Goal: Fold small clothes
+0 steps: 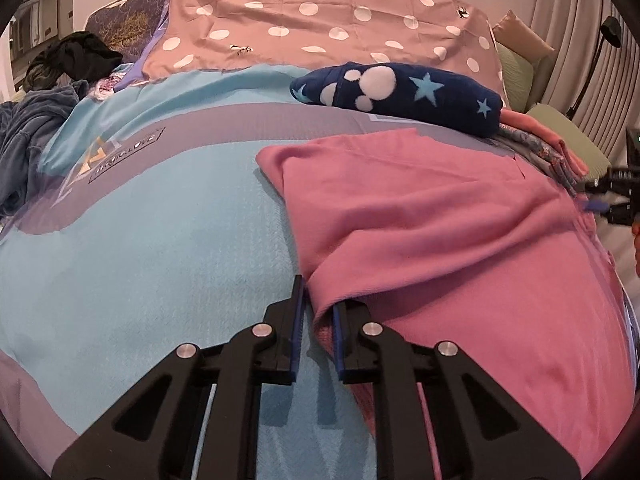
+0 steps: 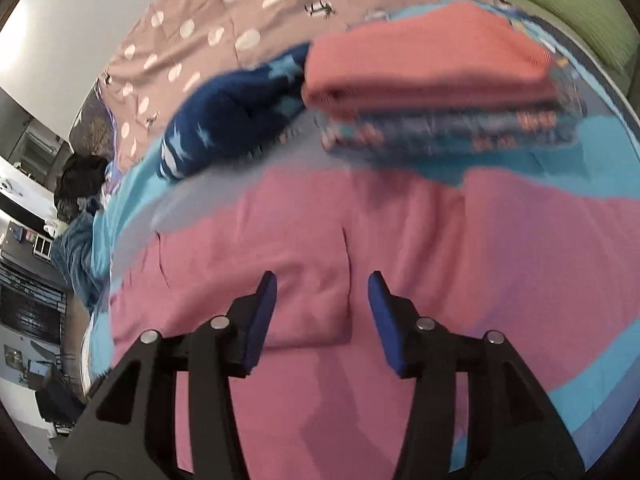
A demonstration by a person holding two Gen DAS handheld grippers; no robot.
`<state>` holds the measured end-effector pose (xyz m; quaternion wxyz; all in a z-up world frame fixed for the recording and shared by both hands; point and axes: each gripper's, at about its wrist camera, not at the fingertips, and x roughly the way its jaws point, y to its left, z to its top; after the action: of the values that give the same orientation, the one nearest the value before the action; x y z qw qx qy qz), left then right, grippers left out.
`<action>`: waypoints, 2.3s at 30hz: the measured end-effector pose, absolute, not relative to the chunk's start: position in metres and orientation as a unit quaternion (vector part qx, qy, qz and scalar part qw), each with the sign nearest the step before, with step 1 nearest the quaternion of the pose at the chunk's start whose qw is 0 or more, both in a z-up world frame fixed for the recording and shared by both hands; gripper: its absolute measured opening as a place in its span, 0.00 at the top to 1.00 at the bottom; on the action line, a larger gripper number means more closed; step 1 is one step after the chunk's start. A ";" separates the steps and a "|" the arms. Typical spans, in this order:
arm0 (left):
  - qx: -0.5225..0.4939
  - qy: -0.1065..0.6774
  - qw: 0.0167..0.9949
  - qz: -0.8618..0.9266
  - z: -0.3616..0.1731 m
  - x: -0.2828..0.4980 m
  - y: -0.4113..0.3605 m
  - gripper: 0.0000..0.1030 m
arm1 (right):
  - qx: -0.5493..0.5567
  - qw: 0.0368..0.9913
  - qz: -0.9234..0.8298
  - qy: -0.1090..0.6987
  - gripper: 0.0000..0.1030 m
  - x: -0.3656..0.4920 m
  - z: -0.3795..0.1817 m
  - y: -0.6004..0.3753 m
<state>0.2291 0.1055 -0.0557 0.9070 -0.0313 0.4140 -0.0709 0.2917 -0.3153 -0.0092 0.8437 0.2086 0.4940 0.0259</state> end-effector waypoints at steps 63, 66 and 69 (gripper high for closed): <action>-0.037 0.418 0.900 -0.120 -0.048 0.192 0.108 0.96 | -0.240 0.783 0.262 0.510 0.92 0.411 -0.051 0.136; -0.031 0.431 0.894 -0.118 -0.053 0.192 0.110 0.96 | -0.193 0.804 0.245 0.506 0.61 0.415 -0.032 0.109; -0.039 0.417 0.901 -0.108 -0.043 0.188 0.123 0.96 | -0.162 0.827 0.240 0.482 0.59 0.395 0.001 0.065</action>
<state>0.1878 0.1233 -0.0434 0.9015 -0.0388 0.4173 -0.1080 0.3946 0.0646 0.0008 0.8270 -0.1616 0.4823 0.2396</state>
